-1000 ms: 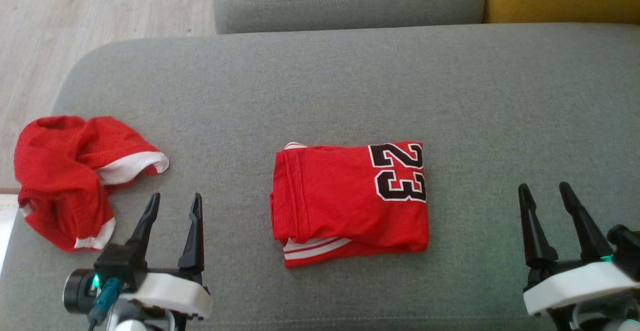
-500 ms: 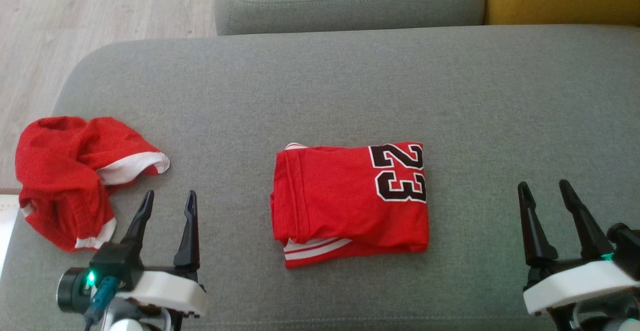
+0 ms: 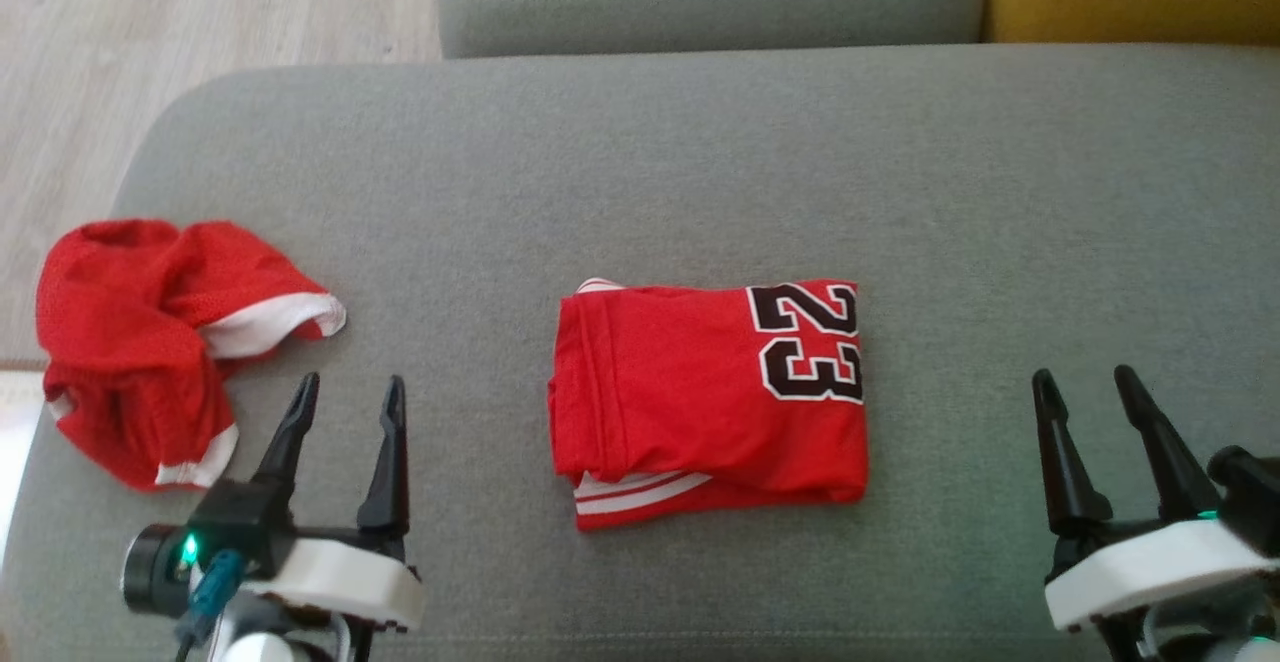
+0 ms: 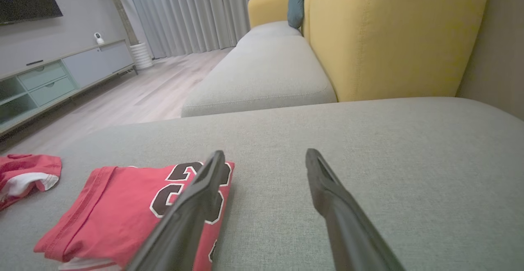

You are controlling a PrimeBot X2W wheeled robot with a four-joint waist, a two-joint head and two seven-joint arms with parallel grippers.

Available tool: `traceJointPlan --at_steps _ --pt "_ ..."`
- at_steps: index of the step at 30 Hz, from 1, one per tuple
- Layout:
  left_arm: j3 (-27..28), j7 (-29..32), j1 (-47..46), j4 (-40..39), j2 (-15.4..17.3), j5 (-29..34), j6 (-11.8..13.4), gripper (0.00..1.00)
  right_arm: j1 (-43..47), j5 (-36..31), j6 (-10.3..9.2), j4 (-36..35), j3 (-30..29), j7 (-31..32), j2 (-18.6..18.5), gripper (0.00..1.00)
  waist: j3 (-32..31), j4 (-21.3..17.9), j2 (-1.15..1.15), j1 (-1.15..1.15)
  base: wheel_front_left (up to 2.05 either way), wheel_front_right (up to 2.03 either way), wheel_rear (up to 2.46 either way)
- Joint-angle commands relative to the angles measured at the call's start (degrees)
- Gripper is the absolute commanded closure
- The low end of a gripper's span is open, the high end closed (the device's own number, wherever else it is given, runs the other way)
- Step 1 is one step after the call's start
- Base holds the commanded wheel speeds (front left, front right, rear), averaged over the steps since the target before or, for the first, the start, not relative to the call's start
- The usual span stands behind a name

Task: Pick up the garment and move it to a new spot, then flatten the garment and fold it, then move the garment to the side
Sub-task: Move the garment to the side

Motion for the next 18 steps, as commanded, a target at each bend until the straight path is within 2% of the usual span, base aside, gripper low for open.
traceJointPlan --at_steps 1,5,18 --pt "1.7 -0.4 -3.6 -2.5 0.8 0.2 0.1 0.00 -2.3 -0.2 0.37 -1.2 1.2 0.4 -1.4 0.00 1.2 1.0 0.00 0.00 0.00 0.00 0.00" --pt "0.9 -1.0 -6.1 -2.7 0.3 0.6 -0.4 0.00 -4.5 0.4 0.37 2.5 2.0 0.8 -2.2 0.00 3.3 3.4 0.00 0.00 0.00 0.00 0.00" --pt "-0.9 -2.7 -12.0 -1.4 -2.1 1.6 -2.5 0.00 -14.3 3.0 0.37 24.5 6.0 1.1 -0.9 0.00 6.6 9.7 0.00 0.00 0.00 0.00 0.00"
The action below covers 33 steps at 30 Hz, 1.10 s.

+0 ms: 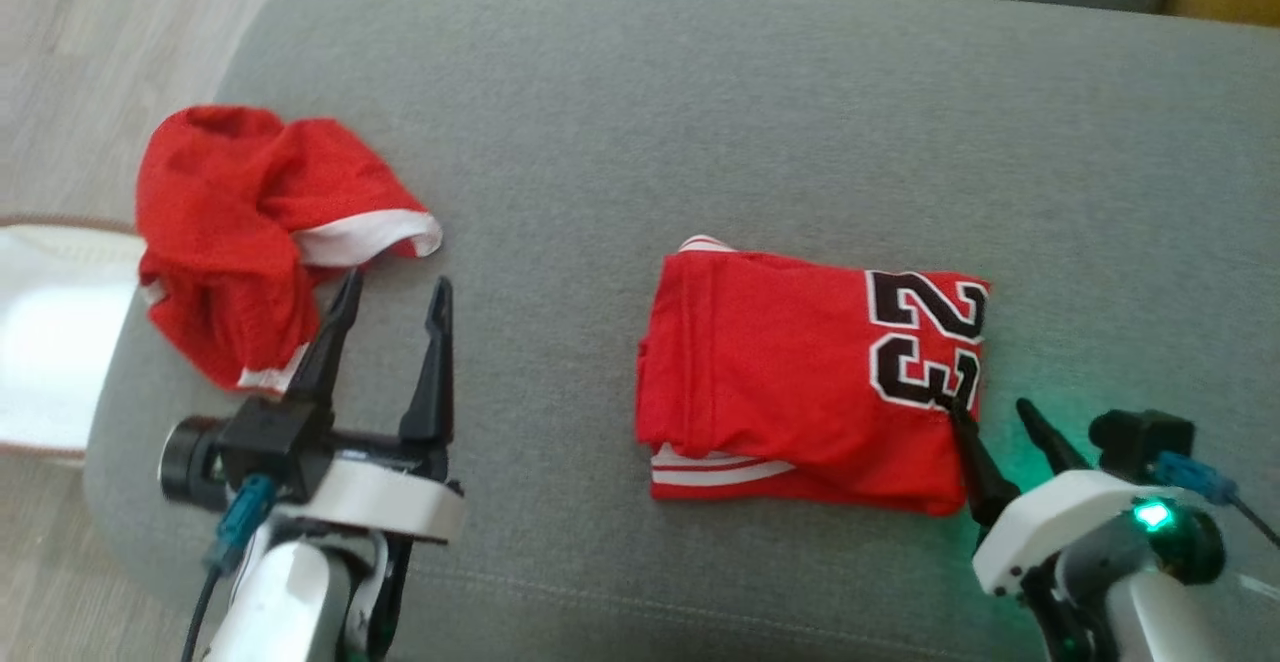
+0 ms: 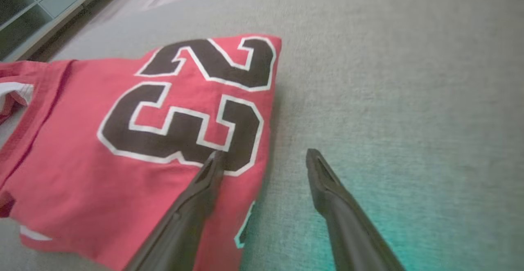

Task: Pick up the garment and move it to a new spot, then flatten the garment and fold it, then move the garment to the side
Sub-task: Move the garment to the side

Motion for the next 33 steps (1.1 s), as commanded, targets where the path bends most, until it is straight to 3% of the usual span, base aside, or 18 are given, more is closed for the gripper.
traceJointPlan --at_steps 1,4,6,7,16,25,33 --pt "1.6 -0.6 -3.5 -1.7 0.1 0.5 -0.4 0.00 -2.5 0.7 0.37 -0.6 1.6 -0.3 0.1 0.00 0.6 1.0 0.00 -0.01 0.00 0.00 0.00" --pt "1.9 -0.7 -3.9 -2.2 -0.4 0.8 -0.7 0.00 -3.8 1.8 0.37 4.1 2.0 1.2 0.4 0.00 0.8 1.7 0.00 -0.01 0.00 0.00 0.00" --pt "2.3 -0.7 -3.8 -2.4 -0.7 0.9 -0.9 0.00 -4.3 2.8 0.37 5.8 2.0 1.7 0.6 0.73 0.8 1.9 0.00 -0.01 0.00 0.00 0.00" --pt "2.5 -0.7 -3.7 -2.5 -0.8 1.0 -1.0 0.00 -4.5 3.1 0.37 6.2 2.2 1.6 0.7 1.00 0.9 1.9 0.00 -0.01 0.00 0.00 0.00" --pt "4.0 -0.7 -2.8 -3.1 -1.2 2.4 -1.6 0.00 -5.2 2.2 0.37 2.2 5.0 1.1 -1.1 1.00 2.0 -1.6 0.00 -0.01 0.00 0.00 0.00" --pt "4.9 -0.7 -3.7 -3.8 -1.1 3.5 -2.6 0.00 -6.7 3.0 0.37 -3.3 7.0 1.1 -3.9 1.00 3.8 -9.7 0.00 -0.01 0.00 0.00 0.00" --pt "4.0 -0.7 -7.2 -4.5 -0.9 4.7 -4.2 0.00 -14.9 4.2 0.37 -1.0 5.6 1.5 -7.6 1.00 8.9 -18.2 0.00 -0.01 0.00 0.00 0.00"
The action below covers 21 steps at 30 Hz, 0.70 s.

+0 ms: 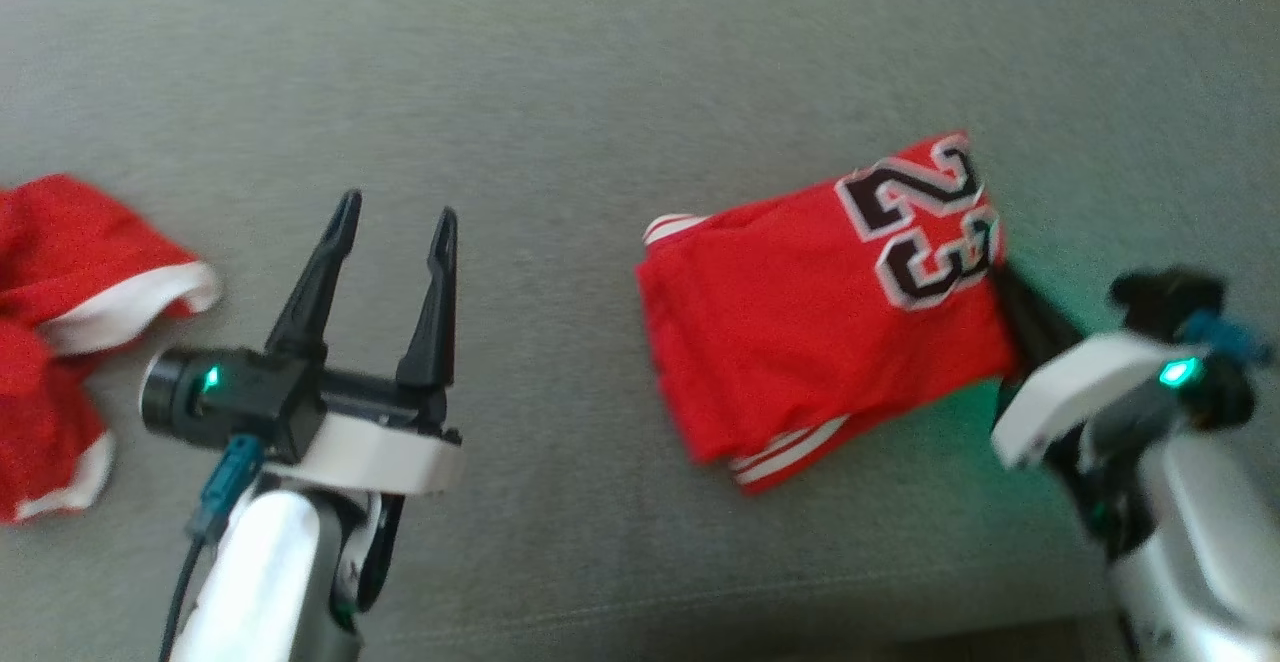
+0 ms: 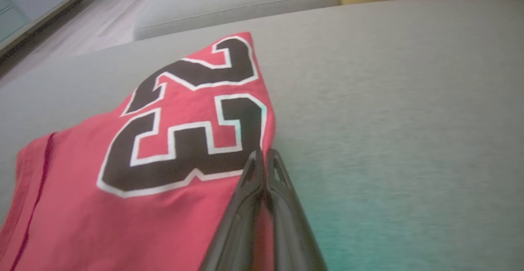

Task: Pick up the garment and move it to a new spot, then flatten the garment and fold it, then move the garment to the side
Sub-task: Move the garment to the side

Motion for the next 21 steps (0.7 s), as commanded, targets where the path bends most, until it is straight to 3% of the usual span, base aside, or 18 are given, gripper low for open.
traceJointPlan --at_steps 1,14,21 --pt "1.7 -0.7 -3.5 -2.4 0.7 0.9 -0.4 0.00 -4.9 0.7 0.37 -0.4 -0.6 -0.7 -1.9 1.00 3.8 -4.1 0.00 -0.01 0.00 0.00 0.00" --pt "-0.5 0.2 -9.9 -4.3 3.0 3.2 -2.8 0.00 -18.3 1.5 0.37 7.8 -10.1 -4.6 -8.6 1.00 12.2 -11.7 0.00 -0.01 0.00 0.00 0.00" --pt "-0.9 1.8 -11.5 -6.0 4.9 4.1 -3.5 0.00 -20.3 1.3 0.37 7.5 -14.7 -5.4 -9.0 1.00 15.5 -15.0 0.00 -0.01 0.00 0.00 0.00"
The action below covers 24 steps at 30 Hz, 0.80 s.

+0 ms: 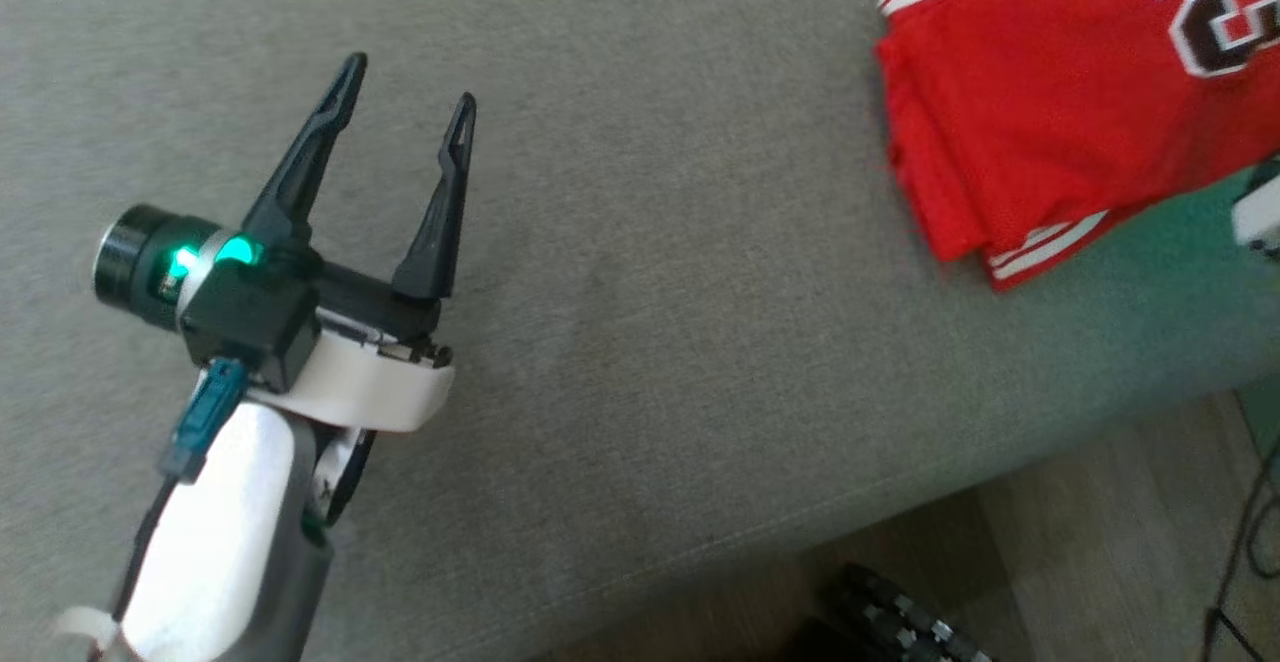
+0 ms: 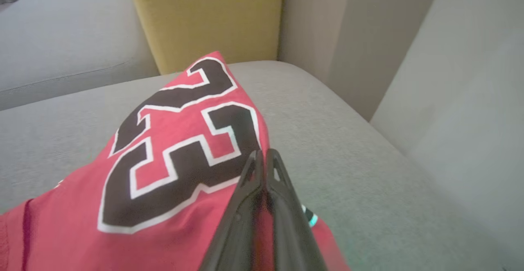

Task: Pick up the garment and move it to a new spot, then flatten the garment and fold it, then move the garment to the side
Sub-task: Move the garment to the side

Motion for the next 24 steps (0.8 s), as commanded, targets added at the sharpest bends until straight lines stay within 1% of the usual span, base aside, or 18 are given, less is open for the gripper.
traceJointPlan --at_steps 1,6,13,14,15,16,17,21,24 --pt "1.2 0.4 -1.9 -2.7 1.1 0.7 -0.3 0.00 -1.8 -0.2 0.37 -1.8 -1.0 -0.7 -1.6 1.00 1.8 -1.5 0.00 -0.01 0.00 0.00 0.00" --pt "0.6 1.2 -3.4 -3.6 1.8 1.1 -0.8 0.00 -3.3 -1.4 0.37 -1.0 -5.5 -1.3 -1.0 1.00 4.3 -2.3 0.00 -0.01 0.00 0.00 0.00" --pt "0.0 1.8 -5.2 -4.0 2.5 1.1 -1.4 0.00 -6.1 -4.4 0.37 2.3 -9.7 -1.1 0.2 1.00 7.4 -2.3 0.00 -0.01 0.00 0.00 0.00" --pt "-0.1 1.7 -5.3 -3.8 2.5 1.1 -1.4 0.00 -6.3 -5.2 0.37 3.0 -10.2 -1.3 0.5 0.68 7.6 -2.2 0.00 -0.01 0.00 0.00 0.00" --pt "-0.2 1.7 -5.4 -3.6 2.5 1.0 -1.5 0.00 -6.4 -6.0 0.37 3.6 -10.8 -1.5 0.9 0.34 7.6 -2.1 0.00 -0.01 0.00 0.00 0.00" --pt "-0.3 1.5 -5.4 -3.4 2.5 0.9 -1.5 0.00 -6.4 -6.8 0.37 4.0 -11.3 -1.9 1.3 0.08 7.6 -2.0 0.00 -0.01 0.00 0.00 0.00" --pt "-0.4 1.4 -5.4 -3.0 2.4 0.8 -1.5 0.00 -6.3 -7.8 0.37 4.5 -11.8 -2.2 1.7 0.00 7.5 -1.8 0.00 -0.01 0.00 0.00 0.00" --pt "-0.7 0.3 -5.0 -1.3 1.7 -0.1 -1.3 0.00 -4.6 -11.4 0.37 6.2 -14.2 -3.8 3.1 0.00 5.8 -0.8 0.00 -0.01 0.00 0.00 0.00" --pt "-0.9 -0.5 -4.2 -0.2 0.9 -0.6 -0.8 0.00 -2.2 -12.1 0.37 5.5 -14.5 -6.9 4.0 0.00 3.9 0.5 0.00 -0.01 0.00 0.00 0.00"
